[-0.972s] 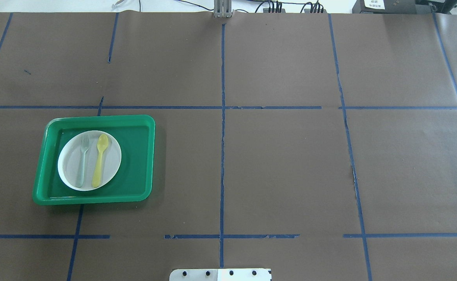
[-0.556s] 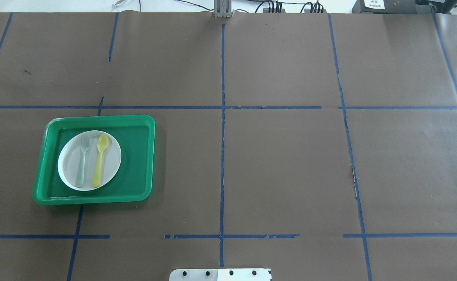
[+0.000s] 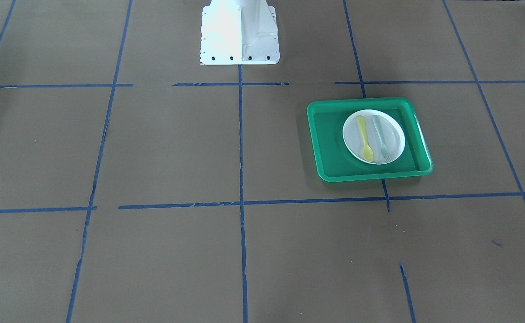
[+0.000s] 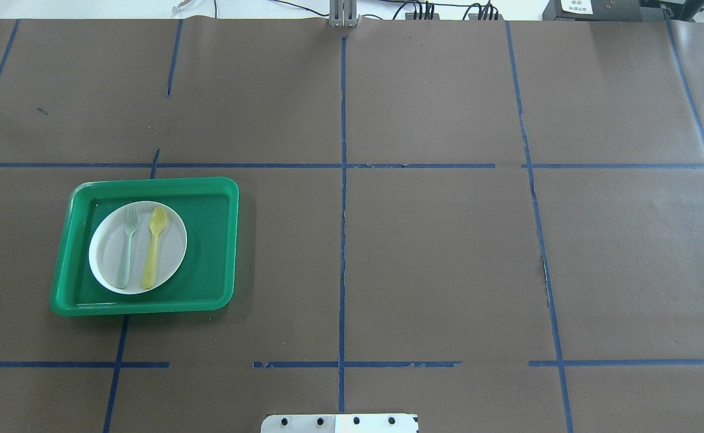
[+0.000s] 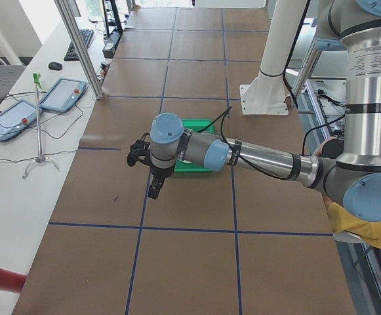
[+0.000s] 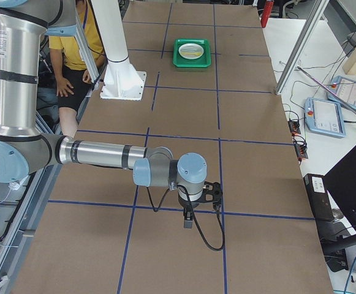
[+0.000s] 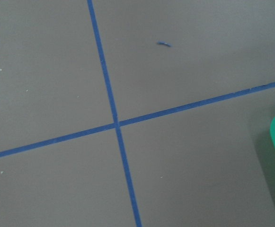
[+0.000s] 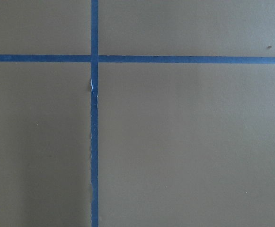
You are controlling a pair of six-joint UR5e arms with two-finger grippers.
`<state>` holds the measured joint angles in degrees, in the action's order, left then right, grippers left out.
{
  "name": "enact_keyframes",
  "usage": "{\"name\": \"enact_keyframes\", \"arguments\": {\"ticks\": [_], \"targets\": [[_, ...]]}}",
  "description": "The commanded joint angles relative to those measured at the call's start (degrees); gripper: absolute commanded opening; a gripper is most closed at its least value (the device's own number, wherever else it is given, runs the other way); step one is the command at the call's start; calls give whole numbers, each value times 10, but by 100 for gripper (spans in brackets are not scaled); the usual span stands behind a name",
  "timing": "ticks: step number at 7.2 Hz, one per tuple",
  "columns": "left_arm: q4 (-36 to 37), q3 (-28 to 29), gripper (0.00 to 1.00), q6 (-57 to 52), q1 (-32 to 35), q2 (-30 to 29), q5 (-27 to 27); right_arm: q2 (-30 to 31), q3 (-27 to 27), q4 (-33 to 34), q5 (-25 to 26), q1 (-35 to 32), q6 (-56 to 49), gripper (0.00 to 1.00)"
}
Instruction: Place spoon
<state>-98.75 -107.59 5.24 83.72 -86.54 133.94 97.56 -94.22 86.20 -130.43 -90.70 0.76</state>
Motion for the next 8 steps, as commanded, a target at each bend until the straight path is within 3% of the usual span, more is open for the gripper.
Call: {"name": "enact_keyframes", "arguments": {"ticks": [1,4,5,8], "targets": [[-91,-17,100,188,-146,-23,-74,0,0,0,0,0,0,100],[-108,-4,100,394,-309,-95,-163,0,0,0,0,0,0,100],[-110,5,100,445,-351,-108,-165,0,0,0,0,0,0,100],[-141,33,95,522,-425,-119,-205,0,0,0,0,0,0,100]]}}
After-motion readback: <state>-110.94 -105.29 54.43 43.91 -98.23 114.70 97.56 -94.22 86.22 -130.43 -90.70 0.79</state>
